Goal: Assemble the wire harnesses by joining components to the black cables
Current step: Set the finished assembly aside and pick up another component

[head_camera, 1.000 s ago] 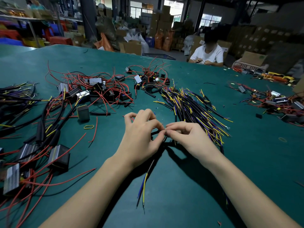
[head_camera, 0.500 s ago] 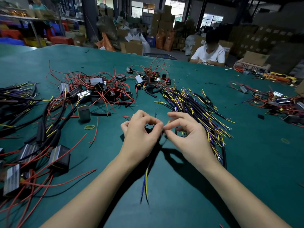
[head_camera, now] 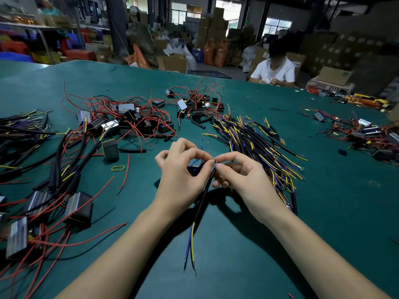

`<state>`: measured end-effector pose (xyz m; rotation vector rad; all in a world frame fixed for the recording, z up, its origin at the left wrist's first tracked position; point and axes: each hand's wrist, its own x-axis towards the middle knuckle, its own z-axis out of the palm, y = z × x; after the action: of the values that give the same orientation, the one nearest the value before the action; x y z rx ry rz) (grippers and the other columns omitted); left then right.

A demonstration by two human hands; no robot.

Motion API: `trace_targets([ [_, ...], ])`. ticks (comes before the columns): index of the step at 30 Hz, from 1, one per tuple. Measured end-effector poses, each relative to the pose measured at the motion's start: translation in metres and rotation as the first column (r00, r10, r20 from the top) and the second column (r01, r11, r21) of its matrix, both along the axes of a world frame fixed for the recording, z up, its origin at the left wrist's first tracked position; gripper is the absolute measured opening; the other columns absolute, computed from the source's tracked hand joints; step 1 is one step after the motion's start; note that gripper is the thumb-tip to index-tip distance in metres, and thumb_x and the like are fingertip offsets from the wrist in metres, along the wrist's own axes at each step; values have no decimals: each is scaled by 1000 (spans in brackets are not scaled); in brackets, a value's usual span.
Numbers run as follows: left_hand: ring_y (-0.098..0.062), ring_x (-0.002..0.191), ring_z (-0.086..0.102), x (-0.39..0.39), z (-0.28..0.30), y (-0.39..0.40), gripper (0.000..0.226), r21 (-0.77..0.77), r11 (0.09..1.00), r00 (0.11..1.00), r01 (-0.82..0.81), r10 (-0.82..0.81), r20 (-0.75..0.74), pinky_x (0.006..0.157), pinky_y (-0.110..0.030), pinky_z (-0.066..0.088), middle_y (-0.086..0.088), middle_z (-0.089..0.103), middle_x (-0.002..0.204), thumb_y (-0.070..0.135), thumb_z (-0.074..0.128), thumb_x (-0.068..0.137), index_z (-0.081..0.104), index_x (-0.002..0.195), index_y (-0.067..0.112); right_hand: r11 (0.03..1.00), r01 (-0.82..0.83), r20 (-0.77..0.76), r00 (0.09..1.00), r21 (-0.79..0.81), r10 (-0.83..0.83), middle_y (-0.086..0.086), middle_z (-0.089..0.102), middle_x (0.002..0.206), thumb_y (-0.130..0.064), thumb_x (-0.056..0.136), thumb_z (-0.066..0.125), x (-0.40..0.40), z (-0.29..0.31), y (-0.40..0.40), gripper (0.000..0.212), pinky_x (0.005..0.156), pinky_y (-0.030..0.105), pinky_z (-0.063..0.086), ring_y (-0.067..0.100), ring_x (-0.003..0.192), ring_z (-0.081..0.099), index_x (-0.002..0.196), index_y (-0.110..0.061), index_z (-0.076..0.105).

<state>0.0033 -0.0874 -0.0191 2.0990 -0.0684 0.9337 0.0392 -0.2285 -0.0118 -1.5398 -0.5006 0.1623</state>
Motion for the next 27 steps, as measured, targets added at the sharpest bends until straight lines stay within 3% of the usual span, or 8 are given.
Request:
trace_targets([
  [3,-5,92,47,1,-1,0,4,40,999,1000,4,-5,12,89,-25,20,7,48,87,31,65,80,66,79,28,1000,-6,-58,998,-25,4,-3,68,75,-7,91,59,2,0,-3,8,64,21,46,10,70,64,89,-14,64],
  [7,-4,94,45,1,-2,1,5,76,997,999,11,-15,49,86,-28,20,7,48,89,30,67,80,68,80,25,985,-77,-237,965,151,112,-1,69,75,-10,94,53,3,1,-1,12,66,21,52,11,69,66,86,-14,61],
  [10,-7,95,47,1,-1,1,7,98,995,999,0,-5,49,84,-29,20,4,50,90,29,67,80,69,81,22,987,-83,-198,974,138,110,0,69,73,-16,89,58,3,1,-2,5,65,21,50,10,65,64,87,-13,61],
  [14,-8,96,47,0,-1,0,7,142,990,998,-3,-6,63,85,-29,19,4,50,90,27,66,81,69,82,20,993,-77,-143,986,84,89,1,64,67,-27,76,65,5,3,-6,19,70,27,44,13,63,61,86,-10,66],
  [16,-8,96,46,0,-1,0,7,161,987,998,-4,-7,70,85,-30,19,4,49,90,26,66,81,69,82,20,996,-80,-79,993,37,83,1,63,66,-26,77,67,6,5,-10,18,64,22,41,12,62,59,86,-10,66],
  [19,-8,95,47,-1,-1,-1,7,180,984,998,-7,-3,55,86,-30,18,6,48,90,27,65,82,69,82,22,996,-56,97,993,-65,62,-3,64,64,-7,86,65,7,7,-12,3,60,15,43,8,61,59,85,-5,64],
  [22,-8,96,45,-1,-2,0,4,224,975,999,1,-8,34,86,-29,16,10,45,91,29,64,82,68,82,26,977,50,309,951,-205,16,4,63,64,-6,87,66,7,8,-15,7,60,26,44,18,61,56,81,-8,64],
  [27,-12,96,47,0,-3,-3,8,341,940,999,14,-1,-40,88,-32,16,9,49,90,33,61,83,66,80,29,785,326,718,665,-527,206,-1,56,71,-6,86,64,10,14,-25,7,59,25,42,12,64,49,80,-8,60],
])
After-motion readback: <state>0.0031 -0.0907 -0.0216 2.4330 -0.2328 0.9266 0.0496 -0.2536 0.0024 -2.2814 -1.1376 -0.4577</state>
